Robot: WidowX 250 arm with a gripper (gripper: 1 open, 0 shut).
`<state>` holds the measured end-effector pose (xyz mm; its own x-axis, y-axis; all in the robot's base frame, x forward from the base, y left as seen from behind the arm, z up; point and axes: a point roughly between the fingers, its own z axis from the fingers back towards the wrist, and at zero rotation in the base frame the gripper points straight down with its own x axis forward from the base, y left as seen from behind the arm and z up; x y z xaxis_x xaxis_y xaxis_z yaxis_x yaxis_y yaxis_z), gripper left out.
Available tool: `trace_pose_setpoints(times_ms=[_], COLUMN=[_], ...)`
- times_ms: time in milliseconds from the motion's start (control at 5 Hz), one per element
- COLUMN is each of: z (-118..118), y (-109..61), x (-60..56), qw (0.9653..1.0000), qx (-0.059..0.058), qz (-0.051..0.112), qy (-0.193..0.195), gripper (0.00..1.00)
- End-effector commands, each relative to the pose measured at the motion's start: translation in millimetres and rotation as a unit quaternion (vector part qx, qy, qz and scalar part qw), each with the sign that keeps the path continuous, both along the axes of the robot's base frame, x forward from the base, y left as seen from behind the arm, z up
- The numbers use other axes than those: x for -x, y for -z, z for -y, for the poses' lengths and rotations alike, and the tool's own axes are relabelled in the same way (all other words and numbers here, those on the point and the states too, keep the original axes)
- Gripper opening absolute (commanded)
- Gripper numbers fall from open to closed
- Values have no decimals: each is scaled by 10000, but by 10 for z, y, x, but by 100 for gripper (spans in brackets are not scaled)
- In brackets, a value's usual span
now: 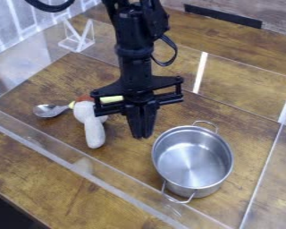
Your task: Put the mushroom in the silver pot
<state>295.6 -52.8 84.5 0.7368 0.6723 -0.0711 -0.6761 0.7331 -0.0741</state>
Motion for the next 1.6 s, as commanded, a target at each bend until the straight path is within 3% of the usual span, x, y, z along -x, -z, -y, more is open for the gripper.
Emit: trace_pose_setpoints(times_ms=[0, 400, 800, 1200, 1400], z=[100, 152, 178, 290, 216], y=[-187, 8, 54, 10, 13], x=[-96, -160, -40, -231, -283], qw=[9991, 9986, 9980, 9977, 9977], qx=[19, -110, -176, -148, -180], qz=[430, 468, 559, 651, 630], qy=[-18, -237, -226, -67, -163], gripper=[0, 0, 0, 0, 100])
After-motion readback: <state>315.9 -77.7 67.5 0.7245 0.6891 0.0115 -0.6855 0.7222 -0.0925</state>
